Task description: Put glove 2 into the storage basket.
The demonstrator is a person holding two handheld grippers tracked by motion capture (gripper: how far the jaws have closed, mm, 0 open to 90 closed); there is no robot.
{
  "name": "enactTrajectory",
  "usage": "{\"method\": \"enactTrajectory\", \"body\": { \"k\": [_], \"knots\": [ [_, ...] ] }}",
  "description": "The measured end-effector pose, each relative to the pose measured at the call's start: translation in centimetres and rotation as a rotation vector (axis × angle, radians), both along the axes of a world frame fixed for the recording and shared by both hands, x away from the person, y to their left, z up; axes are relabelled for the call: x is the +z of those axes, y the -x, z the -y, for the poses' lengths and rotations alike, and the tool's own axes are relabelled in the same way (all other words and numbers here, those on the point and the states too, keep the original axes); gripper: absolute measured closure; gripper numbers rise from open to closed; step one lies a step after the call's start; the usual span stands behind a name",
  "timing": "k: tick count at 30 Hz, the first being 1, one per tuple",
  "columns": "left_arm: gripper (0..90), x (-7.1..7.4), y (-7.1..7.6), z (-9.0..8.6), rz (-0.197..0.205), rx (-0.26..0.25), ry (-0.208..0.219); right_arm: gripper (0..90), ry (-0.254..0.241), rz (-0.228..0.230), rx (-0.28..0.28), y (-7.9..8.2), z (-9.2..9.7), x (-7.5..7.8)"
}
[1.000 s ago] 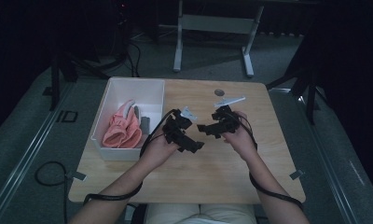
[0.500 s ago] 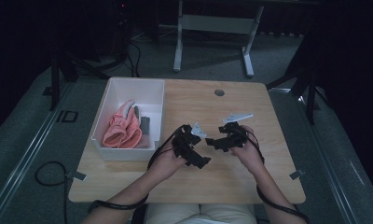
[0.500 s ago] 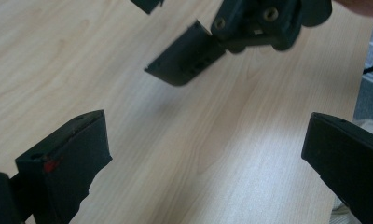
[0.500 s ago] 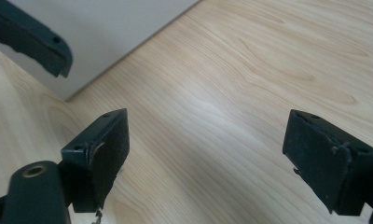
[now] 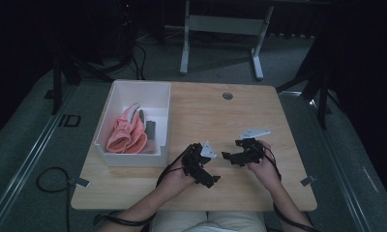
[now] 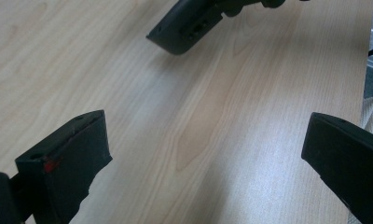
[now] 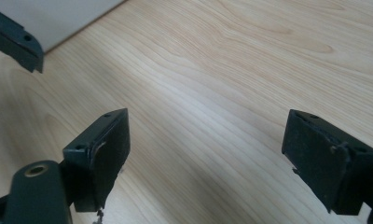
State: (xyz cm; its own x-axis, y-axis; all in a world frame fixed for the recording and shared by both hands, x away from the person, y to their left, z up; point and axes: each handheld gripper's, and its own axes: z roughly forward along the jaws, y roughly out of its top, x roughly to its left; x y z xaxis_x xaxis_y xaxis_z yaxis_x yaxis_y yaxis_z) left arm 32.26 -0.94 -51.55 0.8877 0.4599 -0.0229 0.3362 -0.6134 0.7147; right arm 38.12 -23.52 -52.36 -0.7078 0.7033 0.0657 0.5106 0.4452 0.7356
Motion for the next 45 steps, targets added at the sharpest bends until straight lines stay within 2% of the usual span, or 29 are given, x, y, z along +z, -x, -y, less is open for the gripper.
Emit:
{"method": "enactTrajectory", "body": {
  "k": [7,12,15,19,20,26,32,34,36,38,39,45],
  "knots": [
    [0.5,-1.3,0.6,0.1,0.011,0.000,-0.021,14.8,0.032,0.000,-0.015,0.5,0.9,-1.1],
    [0.5,-2.5,0.7,-0.4,0.003,0.017,-0.006,15.1,0.009,0.001,-0.045,0.9,2.2,-2.0],
    [0.5,-3.0,0.7,-0.6,0.017,0.018,-0.046,15.1,0.009,-0.002,-0.049,1.1,2.8,-2.5],
    [0.5,-3.5,0.8,-1.0,0.014,0.025,-0.034,15.1,-0.006,0.000,-0.071,1.2,3.4,-2.6],
    [0.5,-3.7,0.8,-1.1,0.008,0.030,-0.028,15.1,-0.020,0.018,-0.083,1.3,3.8,-2.6],
    [0.5,-4.1,1.0,-1.9,0.031,0.055,-0.032,15.1,-0.025,0.039,-0.128,1.4,5.3,-2.9],
    [0.6,-4.4,1.1,-2.8,0.031,0.092,0.010,14.9,-0.009,0.069,-0.164,1.5,6.5,-3.3],
    [0.5,-4.5,1.2,-3.0,0.043,0.105,0.005,14.9,-0.008,0.076,-0.180,1.5,6.8,-3.4],
    [0.5,-4.6,1.4,-3.1,0.055,0.117,-0.023,14.9,-0.009,0.076,-0.197,1.4,7.2,-3.5],
    [0.5,-4.6,1.4,-3.1,0.055,0.117,-0.023,14.9,-0.008,0.075,-0.203,1.4,7.3,-3.6],
    [0.5,-4.7,1.7,-3.3,0.069,0.126,-0.029,14.9,-0.013,0.079,-0.212,1.4,7.5,-3.6],
    [0.5,-4.9,1.8,-3.7,0.077,0.126,-0.014,14.8,-0.019,0.093,-0.244,1.5,7.9,-3.9]
  ]
}}
